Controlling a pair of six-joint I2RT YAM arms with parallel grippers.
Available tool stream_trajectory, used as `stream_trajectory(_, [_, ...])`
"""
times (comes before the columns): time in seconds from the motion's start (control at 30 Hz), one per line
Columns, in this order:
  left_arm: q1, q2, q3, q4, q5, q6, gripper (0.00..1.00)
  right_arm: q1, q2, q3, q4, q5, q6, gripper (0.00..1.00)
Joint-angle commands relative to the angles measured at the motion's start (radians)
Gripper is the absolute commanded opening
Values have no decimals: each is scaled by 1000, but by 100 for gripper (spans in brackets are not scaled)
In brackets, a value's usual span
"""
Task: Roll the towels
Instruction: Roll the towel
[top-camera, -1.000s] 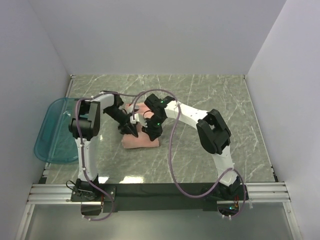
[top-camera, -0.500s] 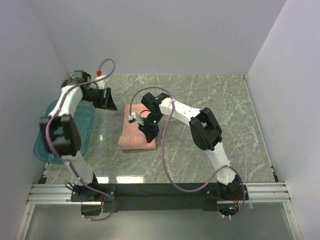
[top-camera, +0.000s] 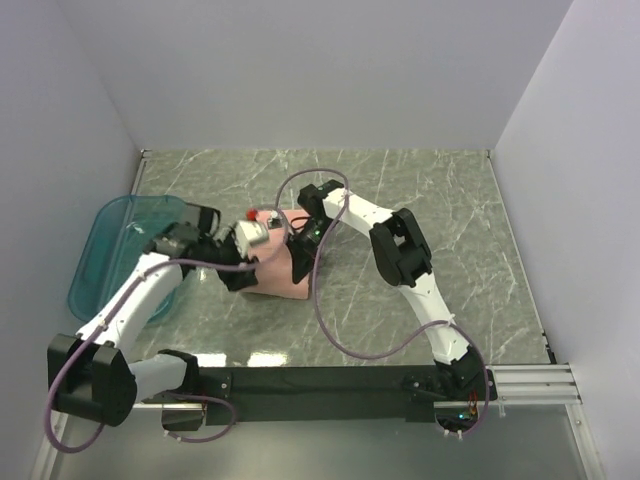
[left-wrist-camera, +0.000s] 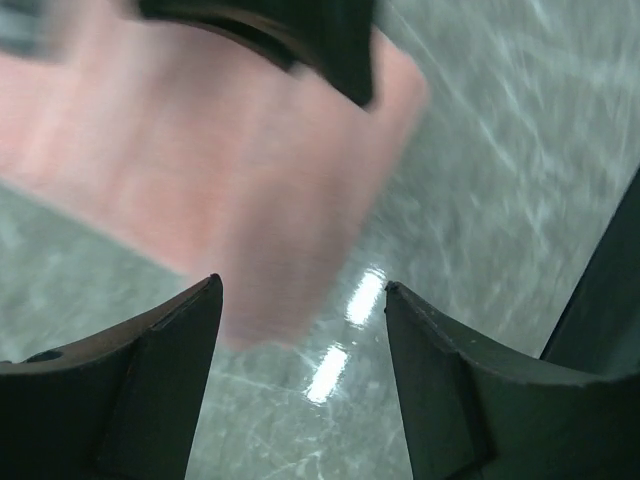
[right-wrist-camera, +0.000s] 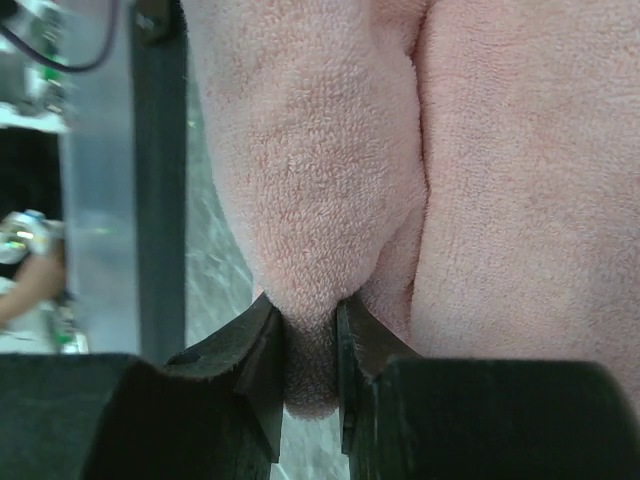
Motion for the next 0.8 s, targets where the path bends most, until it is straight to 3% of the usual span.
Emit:
stream_trajectory(0.0, [-112, -59, -81, 73, -104, 195, 72, 4, 141, 24, -53, 94, -15, 0])
stream_trajectory(0.17, [-196, -53, -156, 139, -142, 316, 73, 2, 157, 20, -27, 117, 17, 0])
stream_trajectory(0.53, [-267, -79, -299, 360, -230, 442, 76, 3, 196, 70, -67, 124, 30, 0])
stream_trajectory(0.77, [-269, 107, -312, 358, -274, 471, 75, 3, 194, 79, -56, 146, 36, 0])
